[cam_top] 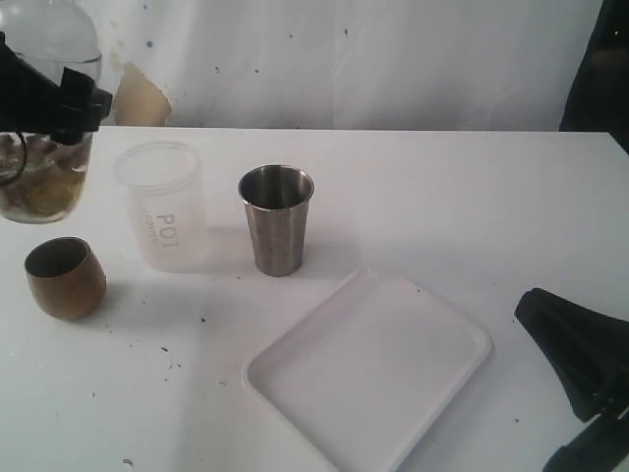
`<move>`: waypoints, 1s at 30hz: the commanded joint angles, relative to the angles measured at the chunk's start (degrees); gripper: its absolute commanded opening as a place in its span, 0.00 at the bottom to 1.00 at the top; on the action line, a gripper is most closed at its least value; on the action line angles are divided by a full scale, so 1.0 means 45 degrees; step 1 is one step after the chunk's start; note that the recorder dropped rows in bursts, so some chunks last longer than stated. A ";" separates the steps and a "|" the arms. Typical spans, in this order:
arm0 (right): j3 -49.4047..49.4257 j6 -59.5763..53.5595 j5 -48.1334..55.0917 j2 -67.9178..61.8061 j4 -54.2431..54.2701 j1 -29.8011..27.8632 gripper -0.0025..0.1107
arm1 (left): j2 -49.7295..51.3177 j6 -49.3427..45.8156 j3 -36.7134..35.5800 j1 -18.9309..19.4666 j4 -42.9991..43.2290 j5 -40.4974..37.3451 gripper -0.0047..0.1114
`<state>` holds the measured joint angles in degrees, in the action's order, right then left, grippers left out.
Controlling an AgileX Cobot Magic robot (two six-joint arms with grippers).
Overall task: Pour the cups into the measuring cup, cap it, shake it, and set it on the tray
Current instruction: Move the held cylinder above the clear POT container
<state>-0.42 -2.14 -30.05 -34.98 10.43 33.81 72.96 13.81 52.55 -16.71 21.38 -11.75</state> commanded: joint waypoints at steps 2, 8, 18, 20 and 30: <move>0.0093 -0.0149 0.0032 0.0053 -0.0012 -0.0048 0.02 | 0.0436 -0.0452 0.1309 0.0012 0.3021 -0.1715 0.04; 0.0093 -0.0149 0.0028 0.0053 0.0013 -0.0048 0.02 | 0.1760 -0.0452 0.1336 0.0012 0.7342 -0.2493 0.04; 0.0093 -0.0149 -0.0005 0.0053 -0.0002 -0.0048 0.02 | 0.3206 -0.0430 0.1365 0.0012 1.1491 -0.2604 0.04; 0.0093 -0.0149 -0.0005 0.0053 -0.0002 -0.0048 0.02 | 0.3542 -0.0430 0.1365 0.0012 1.2366 -0.2927 0.04; 0.0093 -0.0149 -0.0005 0.0053 -0.0002 -0.0048 0.02 | 0.4574 -0.0430 0.1365 0.0012 1.4656 -0.4017 0.04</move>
<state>-0.42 -2.14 -30.05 -34.98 10.43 33.81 93.89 11.99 57.72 -16.63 83.48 -28.19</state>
